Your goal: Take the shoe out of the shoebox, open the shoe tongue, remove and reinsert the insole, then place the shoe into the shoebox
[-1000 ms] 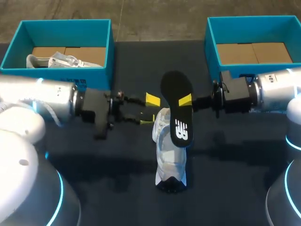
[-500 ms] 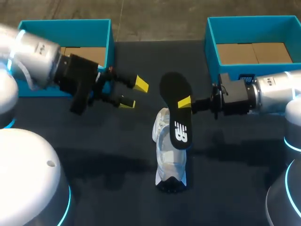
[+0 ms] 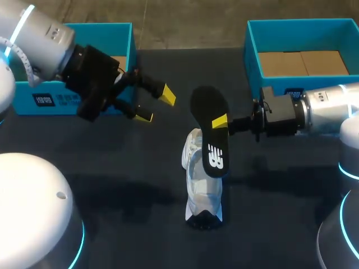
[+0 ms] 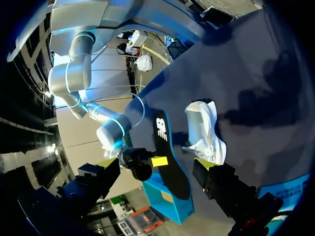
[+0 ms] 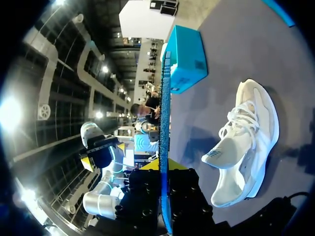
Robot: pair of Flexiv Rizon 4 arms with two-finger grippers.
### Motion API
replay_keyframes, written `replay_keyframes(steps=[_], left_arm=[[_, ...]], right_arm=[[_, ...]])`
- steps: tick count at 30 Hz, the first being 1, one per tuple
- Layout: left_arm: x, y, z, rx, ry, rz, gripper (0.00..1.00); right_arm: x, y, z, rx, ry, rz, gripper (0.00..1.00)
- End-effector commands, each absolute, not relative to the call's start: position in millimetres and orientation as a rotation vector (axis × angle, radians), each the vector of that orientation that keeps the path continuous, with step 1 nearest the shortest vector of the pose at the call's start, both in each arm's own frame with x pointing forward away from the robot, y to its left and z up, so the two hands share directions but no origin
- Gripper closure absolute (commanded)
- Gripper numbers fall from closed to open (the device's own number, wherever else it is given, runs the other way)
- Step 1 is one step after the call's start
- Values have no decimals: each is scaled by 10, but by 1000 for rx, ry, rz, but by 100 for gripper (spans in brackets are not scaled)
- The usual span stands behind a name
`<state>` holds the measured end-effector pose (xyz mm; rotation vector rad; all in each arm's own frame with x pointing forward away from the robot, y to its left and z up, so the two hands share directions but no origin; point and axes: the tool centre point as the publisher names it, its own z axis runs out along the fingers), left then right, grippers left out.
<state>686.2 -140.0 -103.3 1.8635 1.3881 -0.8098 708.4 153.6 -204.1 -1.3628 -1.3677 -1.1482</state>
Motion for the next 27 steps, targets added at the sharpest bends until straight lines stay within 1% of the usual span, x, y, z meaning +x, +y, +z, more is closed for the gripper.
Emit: replay_keyframes(steps=[1, 16, 27], left_arm=[[7011, -1475, -997, 1886, 1528, -782, 0], [7446, -1804, -946, 2049, 1801, -652, 0], [7623, -1969, -785, 2235, 1905, -398, 0]], right_arm=[[7081, 1549, -2050, -1364, -1367, -1150, 100], [7081, 1549, -2050, -1364, -1367, -1150, 100], [7081, 1549, -2050, -1364, -1367, -1150, 100]])
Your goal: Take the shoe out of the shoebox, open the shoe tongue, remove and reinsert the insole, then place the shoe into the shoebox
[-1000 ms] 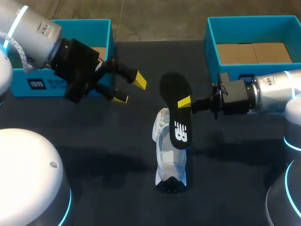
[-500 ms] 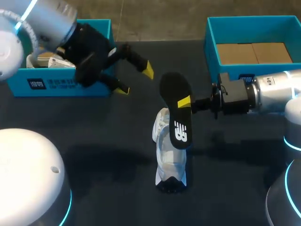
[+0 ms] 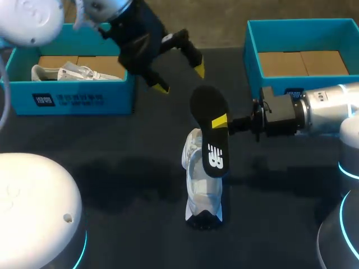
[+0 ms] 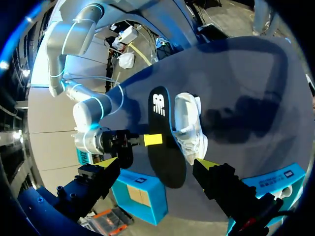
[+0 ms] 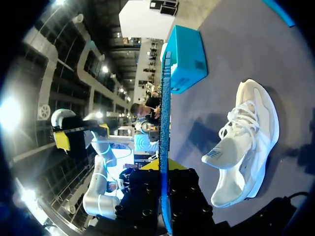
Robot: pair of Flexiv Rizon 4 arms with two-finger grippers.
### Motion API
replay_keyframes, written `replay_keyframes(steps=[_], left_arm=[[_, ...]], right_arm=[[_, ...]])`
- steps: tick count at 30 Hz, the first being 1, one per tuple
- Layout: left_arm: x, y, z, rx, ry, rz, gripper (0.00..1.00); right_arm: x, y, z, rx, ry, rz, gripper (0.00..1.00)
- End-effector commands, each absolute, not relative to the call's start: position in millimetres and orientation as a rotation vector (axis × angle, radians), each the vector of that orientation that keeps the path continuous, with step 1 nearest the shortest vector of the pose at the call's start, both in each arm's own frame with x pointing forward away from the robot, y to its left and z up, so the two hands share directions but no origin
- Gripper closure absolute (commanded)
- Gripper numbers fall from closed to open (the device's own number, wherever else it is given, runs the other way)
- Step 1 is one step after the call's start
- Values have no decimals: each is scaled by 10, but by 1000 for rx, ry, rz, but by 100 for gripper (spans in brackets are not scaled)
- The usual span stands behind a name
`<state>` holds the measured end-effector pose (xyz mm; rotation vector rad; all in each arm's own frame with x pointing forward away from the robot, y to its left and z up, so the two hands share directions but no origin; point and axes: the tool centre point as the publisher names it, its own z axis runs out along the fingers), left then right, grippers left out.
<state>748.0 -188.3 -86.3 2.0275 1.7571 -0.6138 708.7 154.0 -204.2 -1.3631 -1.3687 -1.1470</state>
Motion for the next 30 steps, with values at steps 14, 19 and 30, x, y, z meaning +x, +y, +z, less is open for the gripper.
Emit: replay_keyframes(steps=[14, 19, 30], left_arm=[[7742, -2119, -689, 2468, 1993, -150, 0], [7738, -2192, -684, 2496, 2004, -65, 0], [7775, -2289, -661, 2540, 2040, -23, 0]], right_arm=[[7081, 1549, -2050, -1364, -1367, -1150, 100], [7081, 1549, -2050, -1364, -1367, -1150, 100], [7081, 1549, -2050, -1364, -1367, -1150, 100]])
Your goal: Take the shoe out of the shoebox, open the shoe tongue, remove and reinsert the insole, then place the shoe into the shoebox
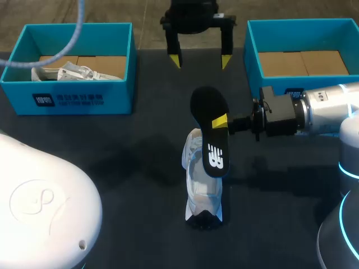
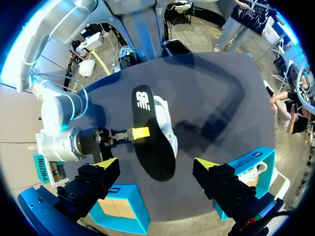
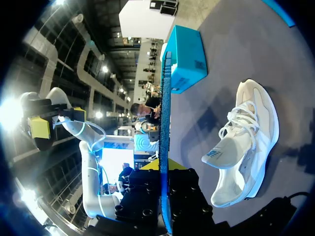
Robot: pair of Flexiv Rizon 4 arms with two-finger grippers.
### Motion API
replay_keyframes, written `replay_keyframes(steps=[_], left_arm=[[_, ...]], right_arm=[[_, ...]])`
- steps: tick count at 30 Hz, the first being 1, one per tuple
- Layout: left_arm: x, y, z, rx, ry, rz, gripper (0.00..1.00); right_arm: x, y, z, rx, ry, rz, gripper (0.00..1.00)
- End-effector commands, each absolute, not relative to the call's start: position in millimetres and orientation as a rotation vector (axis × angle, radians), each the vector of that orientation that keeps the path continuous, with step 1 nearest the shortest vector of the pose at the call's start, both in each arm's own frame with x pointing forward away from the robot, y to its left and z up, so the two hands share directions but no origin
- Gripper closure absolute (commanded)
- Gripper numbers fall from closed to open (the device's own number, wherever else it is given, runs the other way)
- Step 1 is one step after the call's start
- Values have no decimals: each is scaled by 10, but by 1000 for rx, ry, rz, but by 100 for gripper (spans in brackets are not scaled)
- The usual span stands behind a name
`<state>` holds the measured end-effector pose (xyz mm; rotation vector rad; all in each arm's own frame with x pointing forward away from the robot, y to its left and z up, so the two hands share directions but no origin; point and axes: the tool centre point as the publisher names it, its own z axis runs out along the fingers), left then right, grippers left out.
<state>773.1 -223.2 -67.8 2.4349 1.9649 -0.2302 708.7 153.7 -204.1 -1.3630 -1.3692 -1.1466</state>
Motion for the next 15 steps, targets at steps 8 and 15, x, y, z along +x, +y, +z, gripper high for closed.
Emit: replay_keyframes(steps=[8, 15], left_arm=[[7816, -2335, -777, 2502, 2043, -139, 0], [7776, -2200, -823, 2317, 1948, -361, 0]], right_arm=[[7081, 1549, -2050, -1364, -1367, -1150, 100], [7081, 1549, -2050, -1364, -1367, -1150, 100]])
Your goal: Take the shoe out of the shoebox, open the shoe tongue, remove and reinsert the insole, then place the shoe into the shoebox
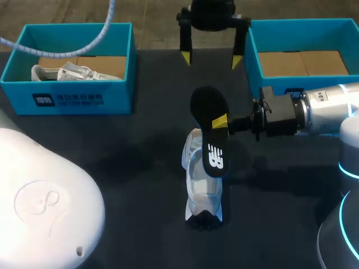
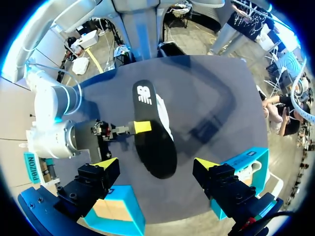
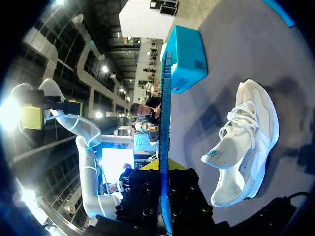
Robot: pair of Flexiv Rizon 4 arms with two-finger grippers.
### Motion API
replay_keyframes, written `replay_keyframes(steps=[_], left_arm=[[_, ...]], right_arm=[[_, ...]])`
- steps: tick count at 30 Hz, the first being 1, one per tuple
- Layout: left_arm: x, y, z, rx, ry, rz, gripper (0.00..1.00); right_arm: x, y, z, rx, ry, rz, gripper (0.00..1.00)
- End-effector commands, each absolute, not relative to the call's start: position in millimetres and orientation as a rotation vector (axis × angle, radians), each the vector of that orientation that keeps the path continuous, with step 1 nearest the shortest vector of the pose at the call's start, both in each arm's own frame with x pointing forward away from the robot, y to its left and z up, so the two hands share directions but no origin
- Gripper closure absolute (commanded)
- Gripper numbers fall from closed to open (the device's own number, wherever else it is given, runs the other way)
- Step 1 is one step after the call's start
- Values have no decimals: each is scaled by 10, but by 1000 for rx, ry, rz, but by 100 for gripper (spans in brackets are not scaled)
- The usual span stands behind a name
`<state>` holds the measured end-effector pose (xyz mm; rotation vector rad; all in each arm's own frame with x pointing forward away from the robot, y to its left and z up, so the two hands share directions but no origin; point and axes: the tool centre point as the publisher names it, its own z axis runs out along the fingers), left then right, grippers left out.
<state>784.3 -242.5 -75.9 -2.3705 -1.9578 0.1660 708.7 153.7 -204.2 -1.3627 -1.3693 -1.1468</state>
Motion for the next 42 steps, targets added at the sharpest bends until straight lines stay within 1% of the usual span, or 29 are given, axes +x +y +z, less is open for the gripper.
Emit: replay_keyframes(steps=[1, 10, 13, 15, 17, 25, 42], left_arm=[[7757, -2166, -814, -2470, -2087, 439, 0], [7579, -1852, -811, -2593, -2252, 850, 0], [7563, -1785, -882, -2603, -2302, 1046, 0], [7564, -1739, -930, -2585, -2337, 1256, 0], [7567, -1720, -980, -2573, -2338, 1424, 0], [7558, -1744, -1044, -2551, -2283, 1777, 0], [7533, -1735, -1049, -2578, -2236, 1779, 0]], right_arm=[[7081, 1549, -2050, -1364, -1367, -1150, 100], [7081, 1549, -2050, -1364, -1367, -1150, 100], [7081, 1549, -2050, -1364, -1367, -1150, 100], [7081, 1549, -2050, -1364, -1367, -1150, 100], [7081, 1549, -2050, -1364, -1367, -1150, 100], [7081, 1549, -2050, -1364, -1367, -1150, 100], [7081, 1549, -2050, -1364, -1367, -1150, 100]])
